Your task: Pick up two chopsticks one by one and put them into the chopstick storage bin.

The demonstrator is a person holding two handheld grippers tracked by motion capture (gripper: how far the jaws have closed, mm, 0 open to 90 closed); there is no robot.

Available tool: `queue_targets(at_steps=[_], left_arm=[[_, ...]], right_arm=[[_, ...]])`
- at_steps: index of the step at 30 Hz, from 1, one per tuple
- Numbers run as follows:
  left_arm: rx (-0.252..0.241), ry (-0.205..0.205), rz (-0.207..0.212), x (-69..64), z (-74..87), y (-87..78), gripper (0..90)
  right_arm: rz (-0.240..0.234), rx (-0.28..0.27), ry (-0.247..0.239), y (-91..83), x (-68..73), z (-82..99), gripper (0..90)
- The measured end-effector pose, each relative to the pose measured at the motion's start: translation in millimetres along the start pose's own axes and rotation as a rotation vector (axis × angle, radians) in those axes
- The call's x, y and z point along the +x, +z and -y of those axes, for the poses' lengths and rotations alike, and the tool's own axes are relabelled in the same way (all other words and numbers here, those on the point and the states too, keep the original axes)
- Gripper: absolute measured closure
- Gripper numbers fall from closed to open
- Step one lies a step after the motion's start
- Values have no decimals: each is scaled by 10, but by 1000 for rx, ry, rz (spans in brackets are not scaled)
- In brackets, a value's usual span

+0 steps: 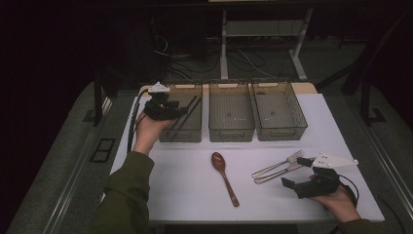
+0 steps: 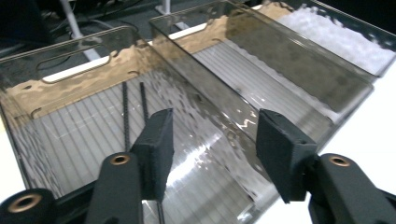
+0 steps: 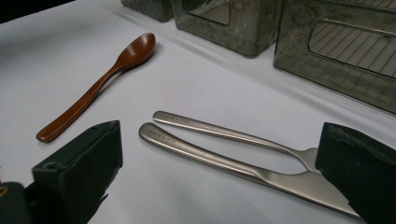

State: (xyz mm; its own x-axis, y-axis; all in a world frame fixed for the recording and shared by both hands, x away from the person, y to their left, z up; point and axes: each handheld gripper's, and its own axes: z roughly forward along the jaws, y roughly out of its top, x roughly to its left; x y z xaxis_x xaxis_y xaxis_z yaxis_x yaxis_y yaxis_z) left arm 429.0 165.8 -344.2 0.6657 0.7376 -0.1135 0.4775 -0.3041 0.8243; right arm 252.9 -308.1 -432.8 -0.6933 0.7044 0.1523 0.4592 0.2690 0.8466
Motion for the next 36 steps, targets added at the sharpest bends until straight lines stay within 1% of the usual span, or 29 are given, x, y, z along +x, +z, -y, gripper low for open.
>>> queue_targets(at_steps=[1,2,4,8,12,21,28,30,36], left_arm=[[-3,11,8,-21,13,-25,430],[-10,8,17,-53,29,-48,421],[-18,20,36,-113,60,-90,409],[-35,47,57,-232,130,-177,373],[-51,59,75,-343,247,-251,337],[-63,77,83,-524,535,-332,276],[-79,77,96,-649,813,-371,234],[-69,85,95,-677,868,-373,220],[-79,98,106,-764,1011,-405,161]], right_arm=[[1,1,-2,2,-1,-1,2],[1,1,-2,3,-1,-1,2],[1,0,-1,4,1,-2,2],[2,1,-2,5,1,-1,2],[1,0,-2,4,2,-2,2],[1,4,-7,12,17,-6,2],[3,7,-2,10,17,-5,2],[3,6,-4,14,16,-6,3],[3,7,-3,9,13,-2,3]])
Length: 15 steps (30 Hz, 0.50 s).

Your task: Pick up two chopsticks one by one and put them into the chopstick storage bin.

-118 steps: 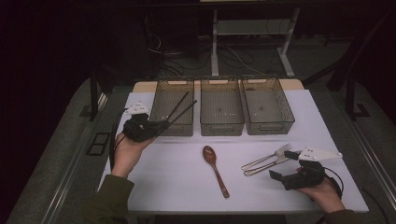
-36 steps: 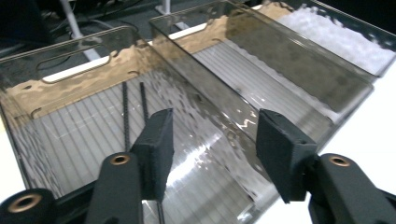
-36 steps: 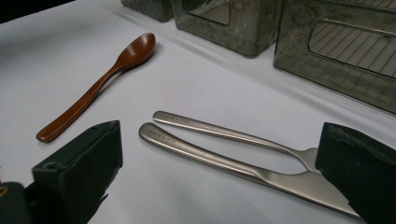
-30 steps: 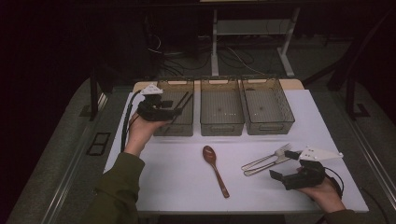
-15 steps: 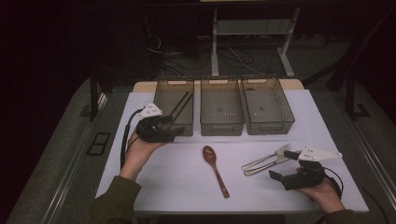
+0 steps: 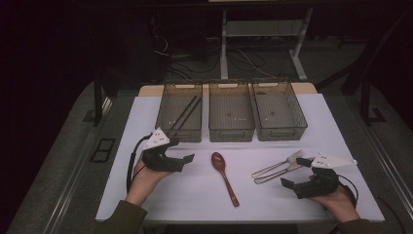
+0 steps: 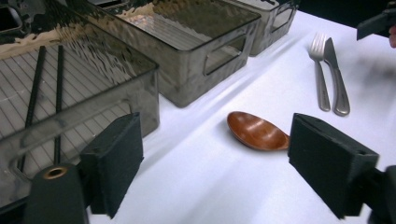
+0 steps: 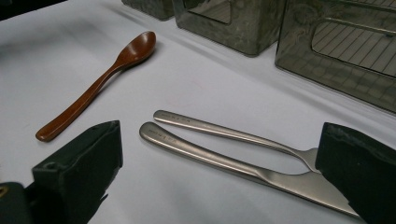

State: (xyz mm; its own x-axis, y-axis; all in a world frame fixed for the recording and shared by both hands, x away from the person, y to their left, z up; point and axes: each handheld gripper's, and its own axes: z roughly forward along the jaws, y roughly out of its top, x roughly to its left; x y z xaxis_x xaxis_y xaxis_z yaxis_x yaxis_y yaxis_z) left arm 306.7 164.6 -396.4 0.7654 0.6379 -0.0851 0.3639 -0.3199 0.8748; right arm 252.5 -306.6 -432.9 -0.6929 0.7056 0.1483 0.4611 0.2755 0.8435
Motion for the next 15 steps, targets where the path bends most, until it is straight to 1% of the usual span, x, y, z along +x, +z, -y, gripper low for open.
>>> queue_targets(at_steps=[5,6,10,12,15], left_arm=[[2,7,2,-66,103,-31,118],[-3,3,1,-76,127,-33,105],[6,5,0,-106,207,-50,47],[1,2,1,-125,238,-64,13],[-4,4,11,-157,284,-81,0]], right_arm=[[0,-3,-3,-4,-1,0,3],[0,-3,-4,-3,0,0,3],[1,-4,-4,-5,3,-2,3],[1,-3,-4,-4,4,-1,2],[0,-4,-4,-6,4,-1,2]])
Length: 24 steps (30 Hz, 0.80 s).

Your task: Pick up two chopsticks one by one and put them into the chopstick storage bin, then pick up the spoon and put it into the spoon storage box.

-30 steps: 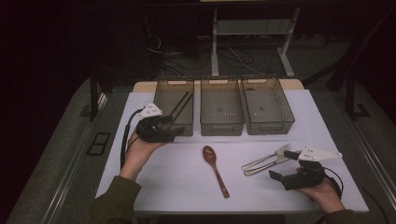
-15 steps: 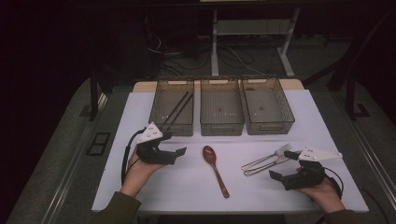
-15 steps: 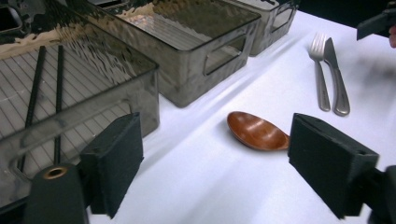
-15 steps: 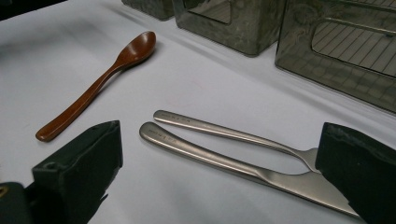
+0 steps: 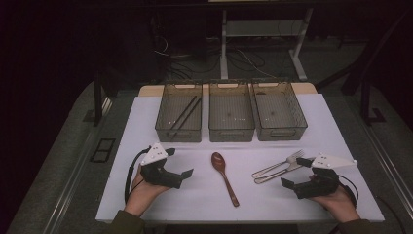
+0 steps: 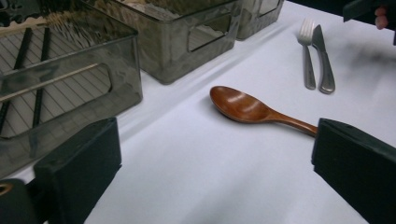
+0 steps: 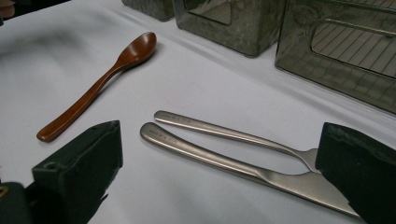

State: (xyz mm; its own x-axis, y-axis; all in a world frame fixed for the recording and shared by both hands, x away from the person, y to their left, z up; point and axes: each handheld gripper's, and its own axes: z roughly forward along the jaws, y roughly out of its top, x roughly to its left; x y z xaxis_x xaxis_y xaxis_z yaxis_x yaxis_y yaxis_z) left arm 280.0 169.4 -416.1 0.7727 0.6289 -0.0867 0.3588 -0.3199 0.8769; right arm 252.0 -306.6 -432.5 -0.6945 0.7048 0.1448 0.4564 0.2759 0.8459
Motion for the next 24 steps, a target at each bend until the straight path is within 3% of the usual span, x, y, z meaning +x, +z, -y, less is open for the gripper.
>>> queue_targets(at_steps=[5,9,17,24], left_arm=[[16,13,32,-78,75,14,8],[56,44,64,-127,108,70,142],[99,33,135,-176,129,164,350],[152,49,192,-276,89,302,570]], right_arm=[[-1,-1,-1,-3,2,2,2],[0,2,-1,2,1,-1,2],[0,4,-7,13,4,-2,2],[-1,7,-11,21,2,-1,3]])
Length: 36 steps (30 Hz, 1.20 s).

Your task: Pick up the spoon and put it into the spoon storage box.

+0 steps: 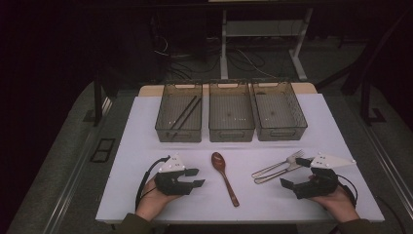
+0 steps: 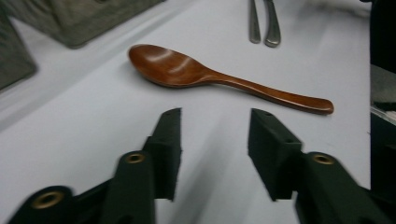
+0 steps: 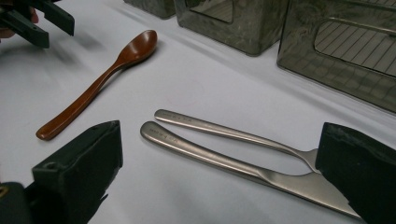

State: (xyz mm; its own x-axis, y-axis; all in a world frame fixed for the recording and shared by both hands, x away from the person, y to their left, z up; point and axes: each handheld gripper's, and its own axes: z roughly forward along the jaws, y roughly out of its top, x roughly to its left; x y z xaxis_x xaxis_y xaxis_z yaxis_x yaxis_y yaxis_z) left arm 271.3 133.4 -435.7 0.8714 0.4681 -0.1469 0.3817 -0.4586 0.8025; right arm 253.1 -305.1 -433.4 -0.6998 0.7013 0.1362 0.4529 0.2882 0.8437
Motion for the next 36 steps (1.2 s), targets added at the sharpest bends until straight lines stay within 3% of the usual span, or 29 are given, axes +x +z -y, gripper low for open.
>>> queue_targets(at_steps=[9,19,24,36], left_arm=[[23,-1,51,-82,-125,151,885],[88,40,104,-217,-202,420,887],[138,89,121,-301,-229,562,886],[163,128,146,-411,-271,749,886]], right_arm=[[-1,3,0,7,2,-2,3],[-1,4,1,9,5,-3,3],[-1,3,1,5,3,-3,3],[-1,2,1,4,2,-2,3]])
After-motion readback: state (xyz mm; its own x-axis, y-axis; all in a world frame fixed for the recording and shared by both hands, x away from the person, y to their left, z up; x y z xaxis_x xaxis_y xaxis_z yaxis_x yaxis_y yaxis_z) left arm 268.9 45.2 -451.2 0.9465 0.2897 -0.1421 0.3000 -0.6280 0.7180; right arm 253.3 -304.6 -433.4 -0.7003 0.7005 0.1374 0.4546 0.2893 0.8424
